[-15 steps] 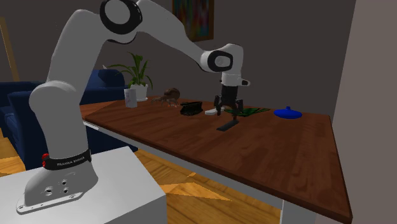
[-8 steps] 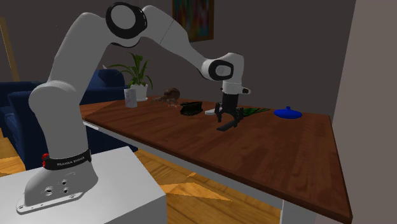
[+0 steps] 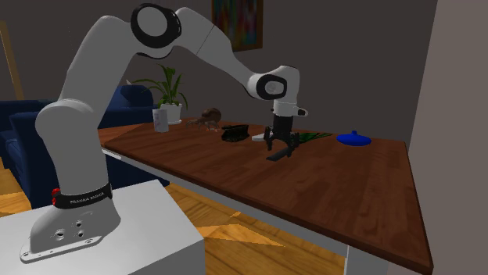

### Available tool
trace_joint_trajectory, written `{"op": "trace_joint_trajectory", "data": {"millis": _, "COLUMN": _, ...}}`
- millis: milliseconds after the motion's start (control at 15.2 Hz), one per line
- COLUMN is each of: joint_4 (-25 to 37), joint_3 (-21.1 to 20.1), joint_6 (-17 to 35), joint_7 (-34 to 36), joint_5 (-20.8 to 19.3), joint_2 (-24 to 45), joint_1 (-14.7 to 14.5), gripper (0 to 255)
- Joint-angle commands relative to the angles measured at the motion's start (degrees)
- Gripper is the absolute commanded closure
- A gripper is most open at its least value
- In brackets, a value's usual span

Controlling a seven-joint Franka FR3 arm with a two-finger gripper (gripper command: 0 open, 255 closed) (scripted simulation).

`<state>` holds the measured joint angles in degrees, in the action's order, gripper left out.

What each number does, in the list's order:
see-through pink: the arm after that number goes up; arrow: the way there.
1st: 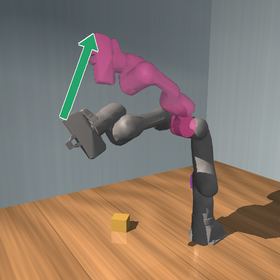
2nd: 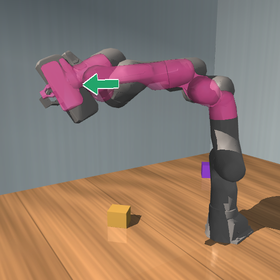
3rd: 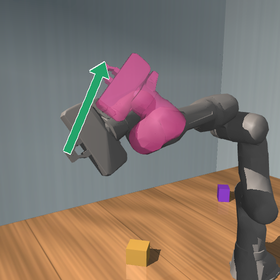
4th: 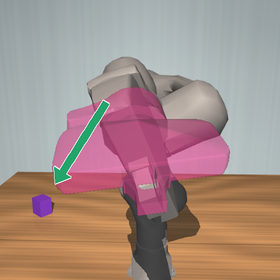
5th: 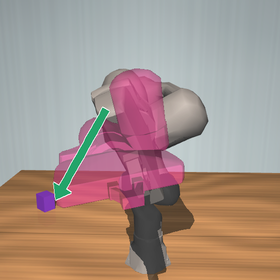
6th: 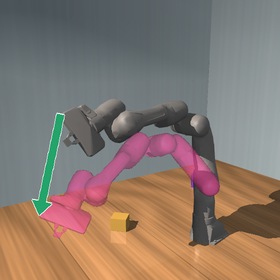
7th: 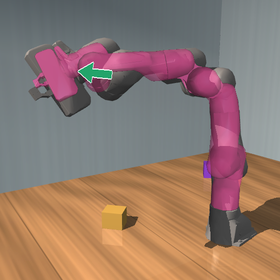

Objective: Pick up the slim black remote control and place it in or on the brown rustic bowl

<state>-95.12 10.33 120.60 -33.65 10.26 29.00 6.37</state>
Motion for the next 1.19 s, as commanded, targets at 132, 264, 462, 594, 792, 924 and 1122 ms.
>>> {"op": "trace_joint_trajectory", "data": {"millis": 132, "joint_4": 0.0, "joint_3": 0.0, "joint_6": 0.0, "joint_7": 0.0, "joint_5": 0.0, "joint_2": 0.0, "joint_1": 0.0, "gripper": 255}}
{"op": "trace_joint_trajectory", "data": {"millis": 264, "joint_4": -0.26, "joint_3": 0.01, "joint_6": 0.14, "joint_7": -0.02, "joint_5": 0.0, "joint_2": -0.11, "joint_1": -0.01, "gripper": 255}}
{"op": "trace_joint_trajectory", "data": {"millis": 462, "joint_4": -0.24, "joint_3": 0.01, "joint_6": 0.14, "joint_7": -0.02, "joint_5": 0.0, "joint_2": -0.11, "joint_1": -0.01, "gripper": 255}}
{"op": "trace_joint_trajectory", "data": {"millis": 594, "joint_4": 0.0, "joint_3": 0.0, "joint_6": 0.01, "joint_7": 0.0, "joint_5": 0.0, "joint_2": 0.0, "joint_1": 0.0, "gripper": 255}}
{"op": "trace_joint_trajectory", "data": {"millis": 792, "joint_4": 0.75, "joint_3": 0.16, "joint_6": -1.79, "joint_7": 0.28, "joint_5": -0.3, "joint_2": -1.07, "joint_1": -0.08, "gripper": 255}}
{"op": "trace_joint_trajectory", "data": {"millis": 924, "joint_4": 1.33, "joint_3": 0.25, "joint_6": -3.01, "joint_7": 0.46, "joint_5": -0.5, "joint_2": -1.73, "joint_1": -0.11, "gripper": 255}}
{"op": "trace_joint_trajectory", "data": {"millis": 1122, "joint_4": 2.29, "joint_3": 0.38, "joint_6": -4.88, "joint_7": 0.72, "joint_5": -0.77, "joint_2": -2.66, "joint_1": -0.16, "gripper": 255}}
